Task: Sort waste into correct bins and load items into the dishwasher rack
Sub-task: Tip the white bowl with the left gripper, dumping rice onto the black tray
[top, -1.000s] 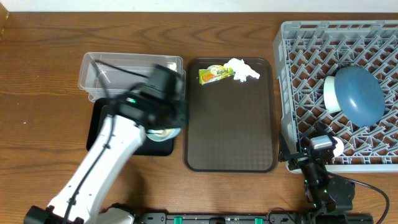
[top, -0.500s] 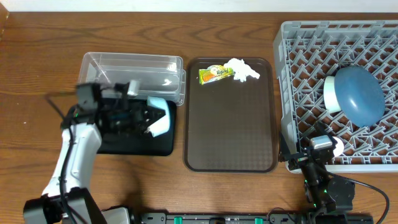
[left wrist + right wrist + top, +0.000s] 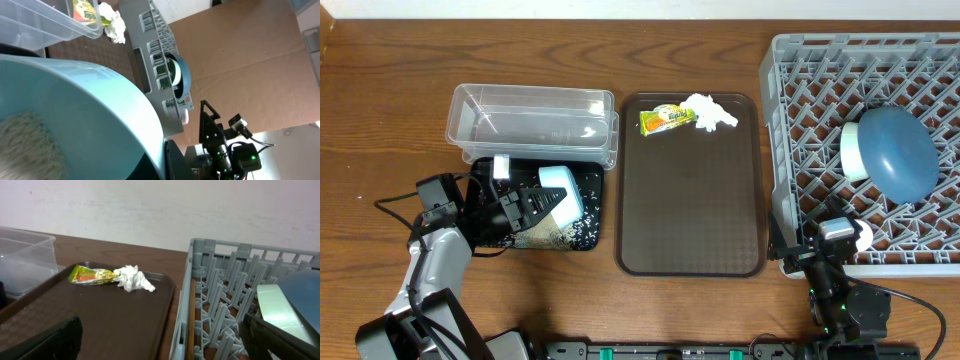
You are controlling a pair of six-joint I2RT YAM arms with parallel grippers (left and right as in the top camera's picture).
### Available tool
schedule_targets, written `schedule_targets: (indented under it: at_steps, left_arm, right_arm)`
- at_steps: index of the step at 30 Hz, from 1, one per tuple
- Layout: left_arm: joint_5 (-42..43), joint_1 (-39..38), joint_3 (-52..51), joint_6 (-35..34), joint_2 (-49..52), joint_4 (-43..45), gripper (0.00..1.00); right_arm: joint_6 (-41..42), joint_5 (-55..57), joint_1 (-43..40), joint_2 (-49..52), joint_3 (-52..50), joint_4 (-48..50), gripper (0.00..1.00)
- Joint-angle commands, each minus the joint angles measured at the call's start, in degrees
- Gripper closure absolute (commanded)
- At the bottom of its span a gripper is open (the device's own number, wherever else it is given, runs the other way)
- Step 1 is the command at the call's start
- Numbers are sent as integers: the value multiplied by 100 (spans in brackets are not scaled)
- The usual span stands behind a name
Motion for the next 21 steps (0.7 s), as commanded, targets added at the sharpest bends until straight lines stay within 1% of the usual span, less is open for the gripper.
schedule_targets:
  at_steps: [1, 5, 6, 7, 8, 9, 10, 11, 13, 16, 17, 18, 19, 20, 21]
  left_arm:
    - [271, 31, -17, 129, 33, 28, 94]
    - [254, 31, -17, 146, 33, 31, 94]
    - [85, 31, -17, 243, 33, 74, 94]
    - [-295, 31, -17, 223, 33, 116, 94]
    - [-719, 33, -17, -243, 33, 92, 94]
    - [-610, 42, -17, -831, 33, 92, 94]
    - [-57, 39, -17, -962, 31, 199, 94]
    - [278, 26, -17, -739, 20, 321, 94]
    - [96, 15, -13, -457, -4, 437, 94]
    - [273, 15, -9, -595, -20, 538, 94]
    - [203, 7, -9, -354, -15, 544, 94]
    - [-122, 7, -9, -334, -11, 538, 94]
    - [-472, 13, -9, -754, -11, 494, 94]
    - [-295, 24, -9, -1021, -11, 522, 94]
    - [251, 20, -9, -850, -11, 636, 94]
  right_arm:
    - [61, -24, -81, -26, -24, 0, 1]
    - [61, -24, -81, -24, -24, 0, 1]
    - [61, -24, -81, -24, -24, 0, 1]
    - [61, -24, -81, -24, -24, 0, 1]
    - [61, -24, -81, -24, -24, 0, 1]
    - [61, -24, -81, -24, -24, 0, 1]
    - [61, -24, -81, -24, -24, 0, 1]
    - [59, -24, -81, -24, -24, 2, 1]
    - [61, -24, -81, -26, -24, 0, 1]
    - [61, -24, -81, -24, -24, 0, 1]
    - [61, -24, -81, -24, -24, 0, 1]
    - [61, -24, -81, -24, -24, 0, 1]
    - [61, -24, -81, -24, -24, 0, 1]
    - [59, -24, -81, -24, -24, 0, 1]
    - [61, -24, -81, -24, -24, 0, 1]
